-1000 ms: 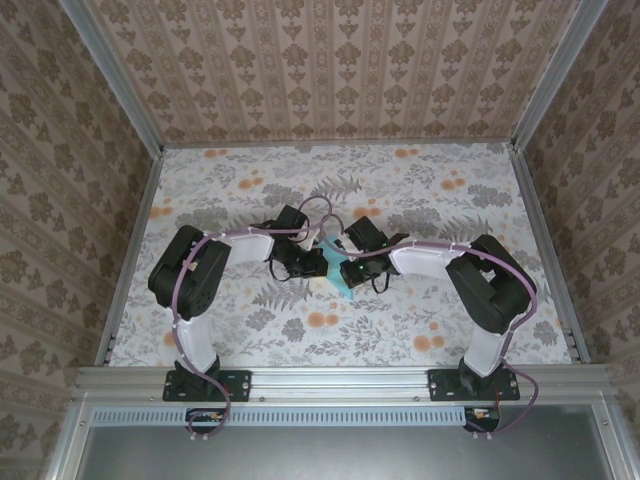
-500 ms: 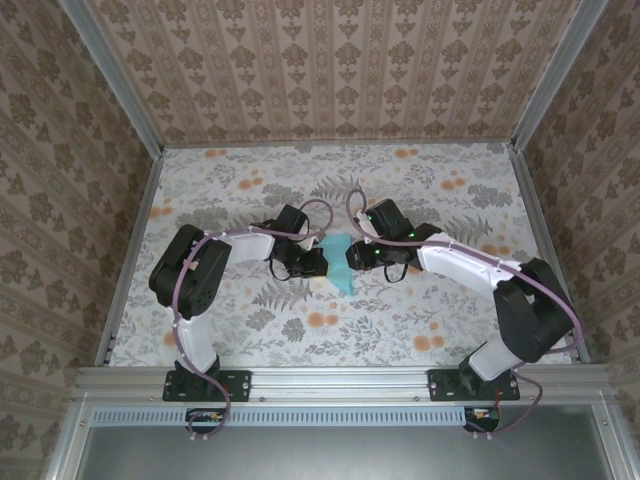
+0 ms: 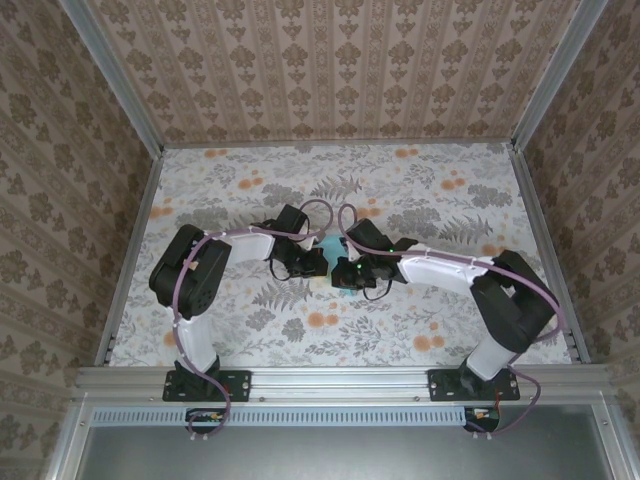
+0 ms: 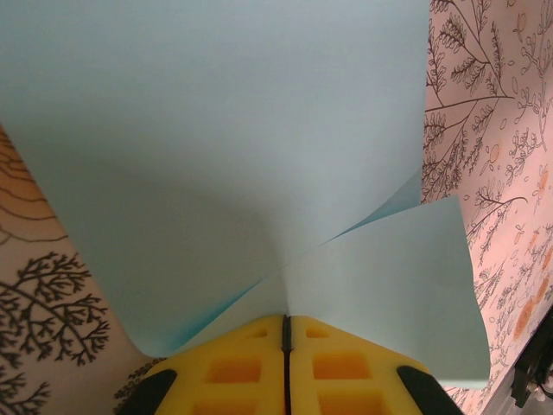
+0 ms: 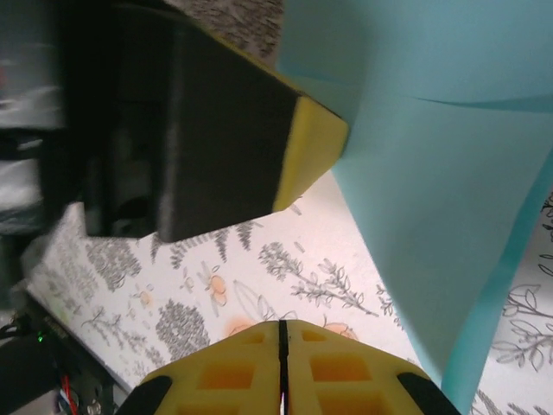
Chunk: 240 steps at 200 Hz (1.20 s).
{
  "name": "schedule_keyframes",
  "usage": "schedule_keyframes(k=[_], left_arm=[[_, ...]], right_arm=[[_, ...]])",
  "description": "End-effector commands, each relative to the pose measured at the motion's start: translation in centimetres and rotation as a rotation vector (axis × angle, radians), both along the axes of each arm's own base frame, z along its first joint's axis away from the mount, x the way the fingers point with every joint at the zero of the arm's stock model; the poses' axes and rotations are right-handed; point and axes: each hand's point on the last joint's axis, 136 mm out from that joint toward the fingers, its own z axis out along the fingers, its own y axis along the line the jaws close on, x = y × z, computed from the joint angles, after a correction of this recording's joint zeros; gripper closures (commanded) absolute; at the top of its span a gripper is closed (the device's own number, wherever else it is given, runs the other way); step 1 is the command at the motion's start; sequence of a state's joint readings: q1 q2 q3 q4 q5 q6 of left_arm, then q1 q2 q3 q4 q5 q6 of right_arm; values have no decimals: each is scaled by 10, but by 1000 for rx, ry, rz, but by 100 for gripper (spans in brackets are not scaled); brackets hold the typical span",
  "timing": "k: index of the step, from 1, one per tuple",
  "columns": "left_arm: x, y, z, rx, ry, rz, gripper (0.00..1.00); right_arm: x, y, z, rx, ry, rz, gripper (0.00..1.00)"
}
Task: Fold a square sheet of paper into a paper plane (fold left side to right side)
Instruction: Third fold the triangle at the center of the table.
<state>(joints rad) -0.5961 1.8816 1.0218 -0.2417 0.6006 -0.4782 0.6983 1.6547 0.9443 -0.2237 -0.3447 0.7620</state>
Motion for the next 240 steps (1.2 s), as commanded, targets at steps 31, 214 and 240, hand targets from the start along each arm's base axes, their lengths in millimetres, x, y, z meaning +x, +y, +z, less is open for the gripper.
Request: schedule_keyframes(k=[31, 214, 240], left_arm=[[-13, 19, -36, 150, 64, 13, 92], [-14, 21, -39, 168, 67, 5, 93], [-13, 21, -40, 171, 67, 3, 93]], right_arm=[[15, 11, -13, -21, 40, -68, 92], [-2, -18, -51, -186, 146, -94, 93], [-6, -23, -53, -192, 158, -102, 93]])
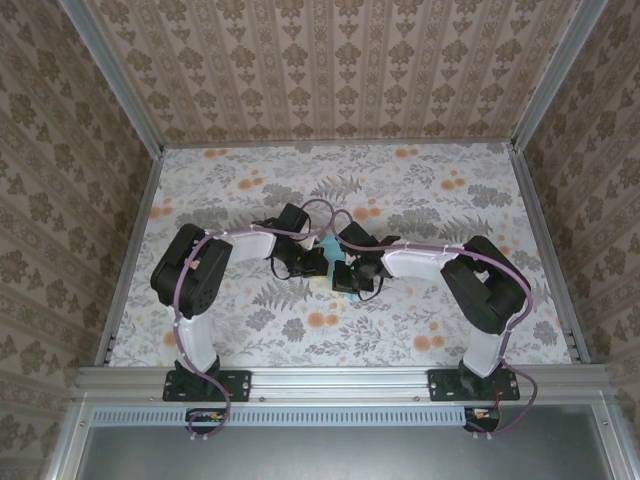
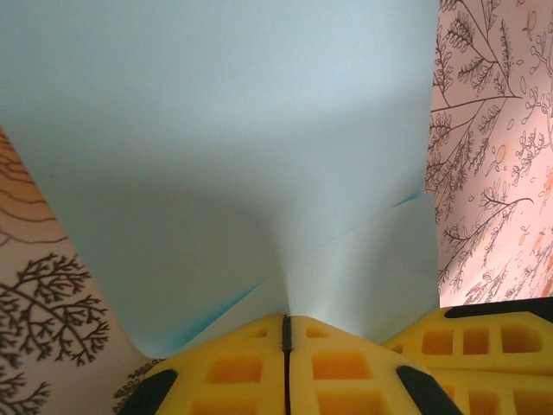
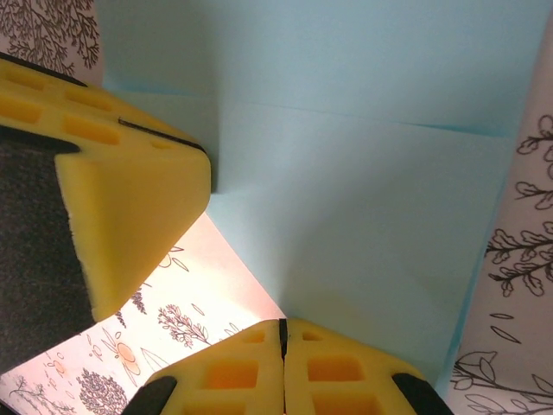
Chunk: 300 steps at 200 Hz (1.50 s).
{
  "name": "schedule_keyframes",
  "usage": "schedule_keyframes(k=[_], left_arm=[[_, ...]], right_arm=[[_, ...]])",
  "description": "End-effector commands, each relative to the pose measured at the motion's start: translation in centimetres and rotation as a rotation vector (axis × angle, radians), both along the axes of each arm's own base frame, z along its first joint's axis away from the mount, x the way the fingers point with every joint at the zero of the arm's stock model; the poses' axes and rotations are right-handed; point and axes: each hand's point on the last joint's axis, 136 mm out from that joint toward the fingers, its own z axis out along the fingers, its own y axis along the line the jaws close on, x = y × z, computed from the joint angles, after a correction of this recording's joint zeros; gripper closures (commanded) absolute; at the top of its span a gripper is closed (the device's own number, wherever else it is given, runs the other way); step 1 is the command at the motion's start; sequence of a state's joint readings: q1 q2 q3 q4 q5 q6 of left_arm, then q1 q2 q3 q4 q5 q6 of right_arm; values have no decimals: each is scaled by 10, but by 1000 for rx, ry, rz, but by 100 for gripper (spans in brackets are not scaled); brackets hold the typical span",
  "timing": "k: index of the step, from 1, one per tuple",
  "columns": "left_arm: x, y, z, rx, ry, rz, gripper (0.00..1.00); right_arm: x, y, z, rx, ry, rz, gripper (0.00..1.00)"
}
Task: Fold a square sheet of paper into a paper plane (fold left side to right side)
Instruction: Third fold the triangle at the center of the table.
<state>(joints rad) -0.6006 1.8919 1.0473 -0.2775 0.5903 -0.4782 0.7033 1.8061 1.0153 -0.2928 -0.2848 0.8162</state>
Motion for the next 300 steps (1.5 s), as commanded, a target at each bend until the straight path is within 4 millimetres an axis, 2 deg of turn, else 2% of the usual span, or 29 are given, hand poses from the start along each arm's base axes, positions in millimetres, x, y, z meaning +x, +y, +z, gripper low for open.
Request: schedule_keyframes(k=[1, 300], left_arm=[[-13, 21, -39, 150, 55, 4, 93], [-8, 25, -45, 191, 47, 4, 94]], right_arm=[[-11, -17, -10, -63, 50, -33, 93], [-47, -66, -17, -172, 117, -67, 93]])
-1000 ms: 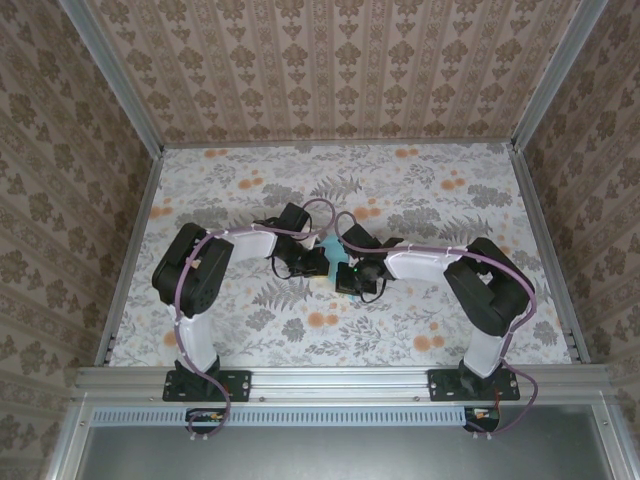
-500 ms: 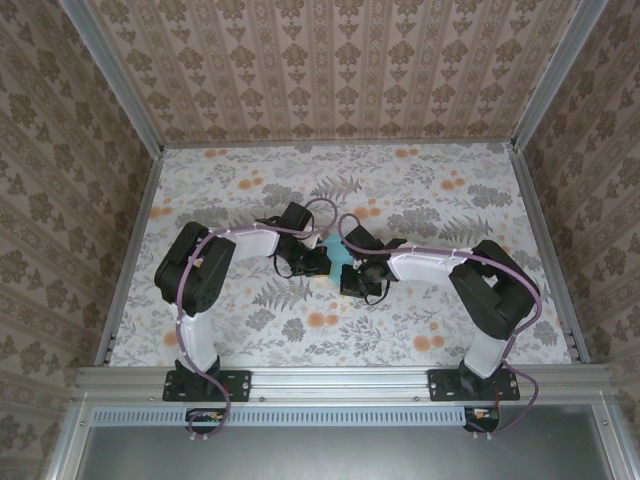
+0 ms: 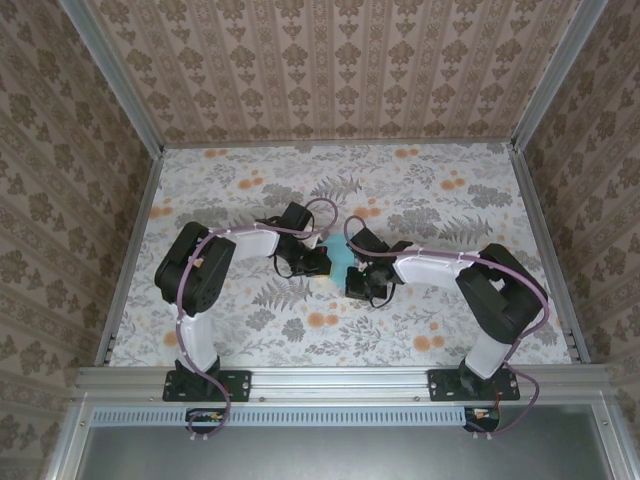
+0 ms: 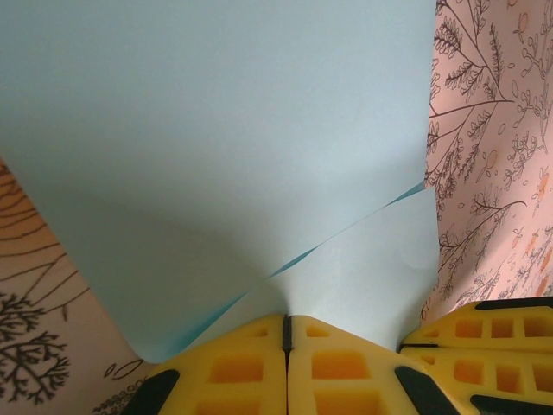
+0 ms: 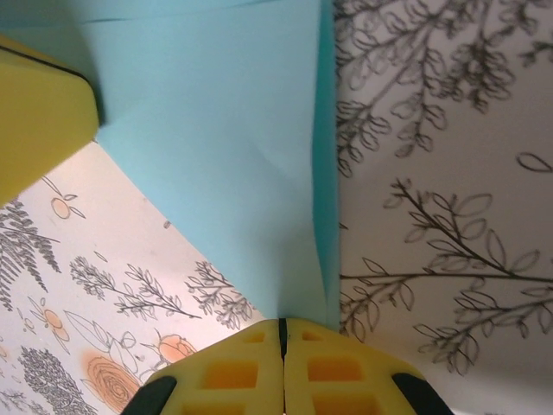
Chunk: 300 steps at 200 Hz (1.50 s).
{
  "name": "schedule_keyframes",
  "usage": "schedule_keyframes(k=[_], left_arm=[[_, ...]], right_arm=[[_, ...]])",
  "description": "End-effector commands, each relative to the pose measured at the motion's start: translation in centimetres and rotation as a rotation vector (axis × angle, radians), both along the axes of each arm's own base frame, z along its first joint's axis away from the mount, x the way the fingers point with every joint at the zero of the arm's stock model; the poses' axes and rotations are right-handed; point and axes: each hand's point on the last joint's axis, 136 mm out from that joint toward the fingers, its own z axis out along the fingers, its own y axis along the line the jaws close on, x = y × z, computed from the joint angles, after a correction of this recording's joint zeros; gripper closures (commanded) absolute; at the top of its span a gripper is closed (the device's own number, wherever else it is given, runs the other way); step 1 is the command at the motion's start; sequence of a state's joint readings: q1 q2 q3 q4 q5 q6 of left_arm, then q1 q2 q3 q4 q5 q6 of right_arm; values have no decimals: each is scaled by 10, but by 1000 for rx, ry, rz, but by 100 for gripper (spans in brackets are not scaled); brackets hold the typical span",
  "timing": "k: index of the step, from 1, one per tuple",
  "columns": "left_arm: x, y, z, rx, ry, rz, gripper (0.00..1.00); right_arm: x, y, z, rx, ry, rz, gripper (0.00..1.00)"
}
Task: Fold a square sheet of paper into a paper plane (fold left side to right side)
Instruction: Third fold the triangle at the center of the table.
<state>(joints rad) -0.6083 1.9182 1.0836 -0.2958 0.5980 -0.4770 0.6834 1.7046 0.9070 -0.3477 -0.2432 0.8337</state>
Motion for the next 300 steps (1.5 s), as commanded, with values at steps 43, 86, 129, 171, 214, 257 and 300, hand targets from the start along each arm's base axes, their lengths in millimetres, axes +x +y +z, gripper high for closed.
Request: schedule_keyframes(k=[43, 86, 129, 171, 214, 257, 300], left_arm=[[-10, 31, -45, 194, 36, 14, 94], [-8, 30, -43, 192, 33, 17, 94], [-9, 27, -40, 180, 32, 22, 93], [-8, 25, -38, 174, 27, 20, 93], [-9, 24, -38, 174, 27, 17, 93], [-7, 22, -32, 165, 20, 14, 92], [0, 16, -13, 139, -24, -3, 90]], right_arm=[[-32, -36, -16, -109, 103, -19, 93], [-31, -40, -10, -99, 86, -22, 93], [-12, -17, 31, 58, -56, 32, 93], [1, 9, 35, 149, -68, 63, 93], [15, 15, 20, 121, -62, 53, 93], [10, 2, 0, 55, -5, 32, 93], [0, -8, -14, 6, 56, 26, 94]])
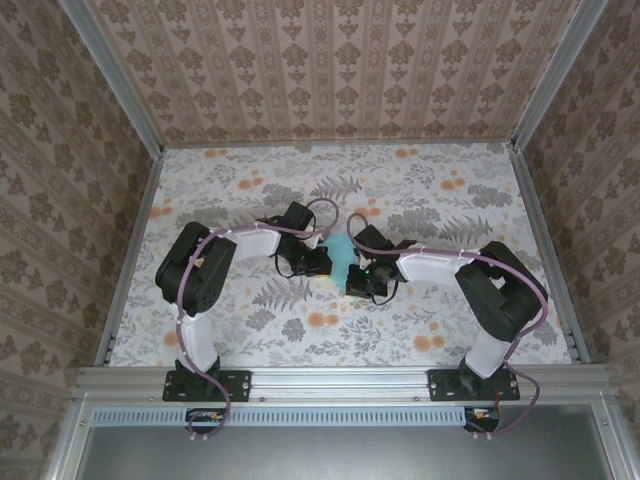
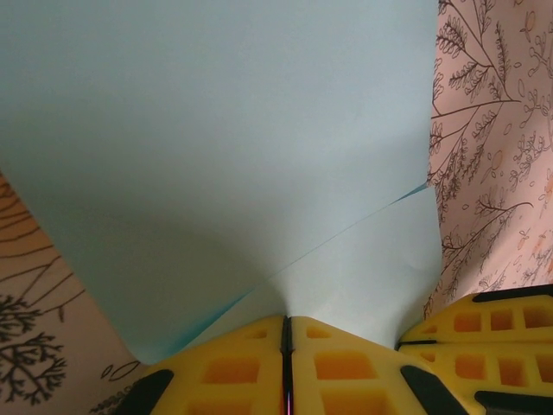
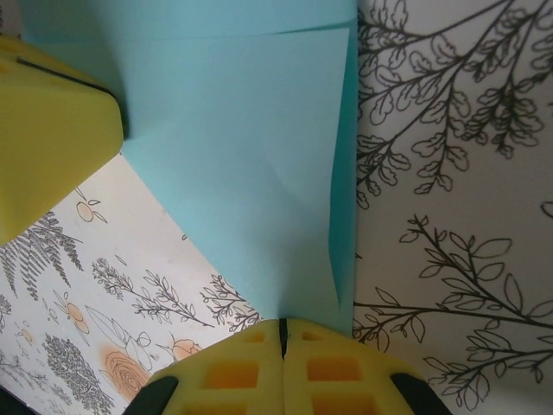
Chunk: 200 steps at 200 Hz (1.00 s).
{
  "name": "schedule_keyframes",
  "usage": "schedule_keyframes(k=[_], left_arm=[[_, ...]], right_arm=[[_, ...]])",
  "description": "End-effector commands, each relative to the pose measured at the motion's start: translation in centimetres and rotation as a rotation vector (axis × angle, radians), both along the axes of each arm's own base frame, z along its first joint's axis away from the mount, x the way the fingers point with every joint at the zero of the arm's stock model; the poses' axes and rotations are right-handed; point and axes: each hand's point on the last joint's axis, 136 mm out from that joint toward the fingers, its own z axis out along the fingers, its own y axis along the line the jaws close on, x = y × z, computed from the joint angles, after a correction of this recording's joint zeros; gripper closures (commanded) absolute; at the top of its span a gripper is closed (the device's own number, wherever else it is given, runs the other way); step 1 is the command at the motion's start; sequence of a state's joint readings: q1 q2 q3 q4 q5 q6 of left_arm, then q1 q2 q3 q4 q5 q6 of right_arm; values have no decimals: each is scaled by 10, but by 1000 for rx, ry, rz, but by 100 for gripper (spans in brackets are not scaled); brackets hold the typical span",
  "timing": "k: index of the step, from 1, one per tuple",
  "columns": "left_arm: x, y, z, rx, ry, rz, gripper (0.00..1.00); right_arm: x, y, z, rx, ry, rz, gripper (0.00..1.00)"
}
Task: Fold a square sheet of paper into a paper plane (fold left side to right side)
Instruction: Third fold the triangle at the center of the table.
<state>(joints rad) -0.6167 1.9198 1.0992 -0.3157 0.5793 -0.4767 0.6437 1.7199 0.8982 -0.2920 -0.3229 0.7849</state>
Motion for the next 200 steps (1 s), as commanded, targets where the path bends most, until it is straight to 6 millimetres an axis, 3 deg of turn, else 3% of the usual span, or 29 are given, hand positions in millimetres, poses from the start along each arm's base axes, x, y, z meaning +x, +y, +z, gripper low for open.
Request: schedule_keyframes(k=[1, 31, 45, 82, 138, 200], left_arm=[[-1, 18, -14, 122, -19, -1, 89], [6, 13, 12, 86, -85, -5, 87], [8, 11, 29, 68, -131, -17, 92], [-4, 2, 59, 19, -181, -71, 95], [-27, -22, 40, -38, -96, -118, 97], [-26, -28, 19, -19, -73, -126, 97]], right_arm=[[-8, -13, -15, -70, 55, -4, 94], [-14, -20, -22, -102, 81, -5, 97], [-16, -22, -23, -105, 86, -5, 98], [-17, -21, -24, -104, 90, -1, 100], [-17, -20, -24, -101, 94, 1, 100], [-18, -20, -26, -102, 102, 7, 100]])
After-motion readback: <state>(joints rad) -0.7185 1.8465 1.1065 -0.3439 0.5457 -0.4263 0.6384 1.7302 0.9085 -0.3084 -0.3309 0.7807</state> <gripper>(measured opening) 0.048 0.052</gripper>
